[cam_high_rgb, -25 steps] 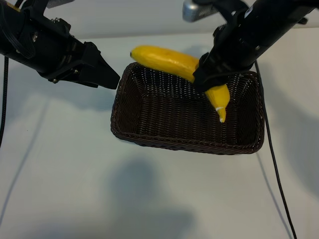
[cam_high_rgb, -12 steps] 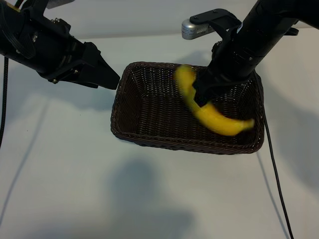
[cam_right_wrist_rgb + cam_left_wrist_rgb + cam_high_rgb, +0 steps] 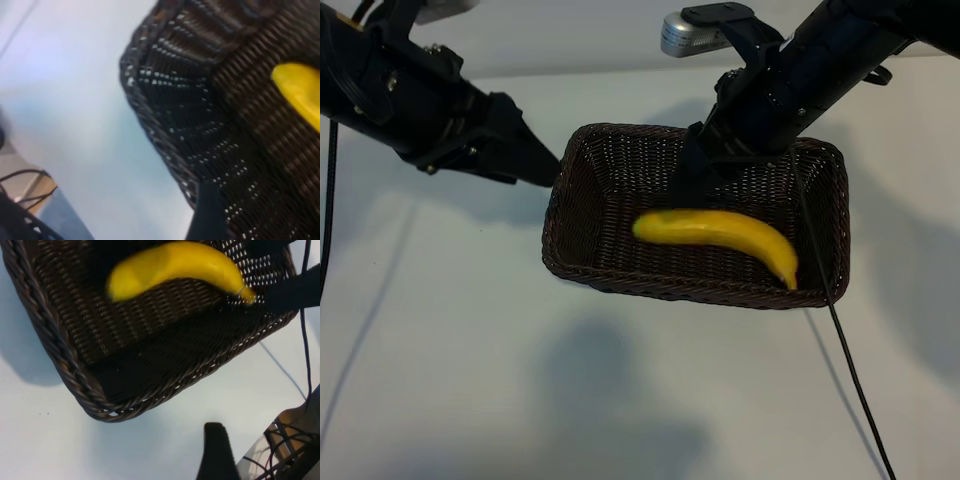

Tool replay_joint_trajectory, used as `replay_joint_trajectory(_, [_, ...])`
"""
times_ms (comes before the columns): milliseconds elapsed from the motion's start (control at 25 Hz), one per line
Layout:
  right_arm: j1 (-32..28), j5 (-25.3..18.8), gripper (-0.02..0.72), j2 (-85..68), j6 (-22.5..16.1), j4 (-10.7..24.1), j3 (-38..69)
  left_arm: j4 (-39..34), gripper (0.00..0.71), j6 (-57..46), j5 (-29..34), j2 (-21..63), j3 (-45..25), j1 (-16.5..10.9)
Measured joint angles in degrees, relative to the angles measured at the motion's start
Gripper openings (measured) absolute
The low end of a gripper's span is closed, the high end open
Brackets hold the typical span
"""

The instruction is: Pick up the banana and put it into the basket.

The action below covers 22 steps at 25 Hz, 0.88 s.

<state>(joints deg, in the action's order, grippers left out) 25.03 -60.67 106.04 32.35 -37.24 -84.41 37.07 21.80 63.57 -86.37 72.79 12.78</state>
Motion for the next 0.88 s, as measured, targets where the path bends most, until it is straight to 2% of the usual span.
replay_joint_trajectory(320, [0.00, -3.95, 0.550, -3.22, 5.62, -0.07, 0.00, 0.00, 0.515, 1.61, -1.56, 0.00, -2.13, 0.00])
replay_joint_trajectory(560, [-1.07, -6.15, 0.550, -8.60, 6.04, 3.08, 0.00, 0.00, 0.515, 1.61, -2.29, 0.00, -2.13, 0.00])
replay_joint_trajectory(680, [-2.51, -7.47, 0.550, -10.71, 6.34, 3.58, 0.13, 0.05, 0.515, 1.61, -2.35, 0.00, -2.18, 0.00])
replay_joint_trajectory(880, [-3.20, -7.22, 0.550, -15.25, 11.20, 3.89, 6.04, 0.22, 0.515, 1.60, -2.66, 0.00, -2.18, 0.00])
